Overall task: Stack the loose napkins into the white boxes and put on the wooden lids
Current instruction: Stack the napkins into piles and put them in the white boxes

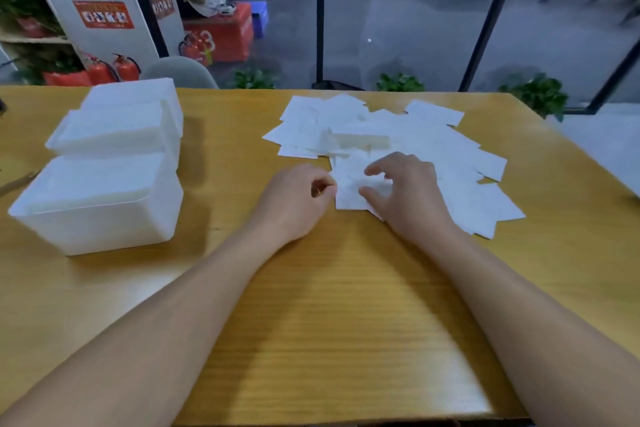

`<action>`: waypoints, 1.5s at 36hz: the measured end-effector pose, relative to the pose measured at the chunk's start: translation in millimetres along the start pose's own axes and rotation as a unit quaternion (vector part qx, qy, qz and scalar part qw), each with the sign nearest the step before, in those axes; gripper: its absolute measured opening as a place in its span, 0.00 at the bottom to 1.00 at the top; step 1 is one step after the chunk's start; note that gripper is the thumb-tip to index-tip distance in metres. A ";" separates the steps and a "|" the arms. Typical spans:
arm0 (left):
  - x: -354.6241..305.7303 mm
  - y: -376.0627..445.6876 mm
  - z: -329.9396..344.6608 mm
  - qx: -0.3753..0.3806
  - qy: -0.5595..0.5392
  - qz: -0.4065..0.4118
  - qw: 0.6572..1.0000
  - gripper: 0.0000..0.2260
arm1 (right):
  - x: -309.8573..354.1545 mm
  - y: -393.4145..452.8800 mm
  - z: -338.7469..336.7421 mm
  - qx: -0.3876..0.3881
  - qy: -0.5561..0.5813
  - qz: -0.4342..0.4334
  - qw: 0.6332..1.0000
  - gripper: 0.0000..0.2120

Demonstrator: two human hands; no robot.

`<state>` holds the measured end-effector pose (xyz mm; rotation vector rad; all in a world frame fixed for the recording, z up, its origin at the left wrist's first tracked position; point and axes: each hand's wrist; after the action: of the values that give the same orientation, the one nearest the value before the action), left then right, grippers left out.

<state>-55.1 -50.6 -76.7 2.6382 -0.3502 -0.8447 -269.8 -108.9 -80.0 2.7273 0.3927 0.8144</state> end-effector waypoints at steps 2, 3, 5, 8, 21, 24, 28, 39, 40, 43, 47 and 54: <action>5.6 5.2 4.2 -0.020 -0.004 -0.008 1.000 0.06 | -7.8 4.9 1.1 0.008 -0.031 -0.003 0.999 0.14; 10.1 5.9 6.5 -0.026 -0.004 -0.010 1.000 0.06 | -11.0 6.6 1.0 0.020 -0.040 -0.001 0.999 0.16; 20.1 4.5 10.3 -0.022 -0.007 -0.014 1.000 0.04 | -15.8 8.5 0.5 0.046 -0.035 0.009 0.998 0.17; 29.9 1.8 9.4 -0.009 -0.038 -0.024 0.999 0.03 | -19.1 9.5 4.3 0.049 -0.017 0.013 0.999 0.16; 33.3 -2.8 6.7 0.011 -0.062 -0.017 0.998 0.05 | -26.2 11.7 -6.4 0.094 0.095 0.054 0.989 0.08; 31.4 -3.5 5.8 0.014 -0.061 -0.013 0.998 0.05 | -29.6 12.1 -6.9 0.095 0.085 0.053 0.990 0.07; 30.6 -3.9 5.1 0.012 -0.060 -0.013 0.998 0.04 | -27.9 11.2 -6.1 0.077 0.076 0.048 0.993 0.03; 13.5 1.3 0.7 -0.058 -0.220 -0.068 0.971 0.15 | -7.3 1.1 -18.7 0.110 0.109 -0.075 0.985 0.08; 10.1 2.4 -2.6 -0.062 -0.265 -0.086 0.958 0.17 | -3.2 -3.0 -19.5 0.130 0.122 -0.102 0.979 0.07; 13.4 3.8 -14.7 -0.027 -0.328 -0.133 0.935 0.21 | 5.2 -14.6 -15.6 0.198 0.141 -0.139 0.960 0.04; 27.0 1.9 -32.0 0.072 -0.265 -0.134 0.952 0.17 | 9.1 -22.6 -8.6 0.246 0.136 -0.132 0.950 0.05; 27.0 -1.1 -42.0 0.163 -0.217 -0.098 0.958 0.09 | 9.2 -26.7 -7.8 0.258 0.142 -0.142 0.945 0.02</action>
<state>-8.4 -48.1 -59.0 2.7969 -0.3658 -1.5608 -271.5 -79.7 -78.0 2.8949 1.1829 1.1546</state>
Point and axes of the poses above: each hand's wrist, its own y-axis towards the middle knuckle, its own z-axis out of the palm, x = y × z, and after that the axes turned 12 degrees about z, right-handed
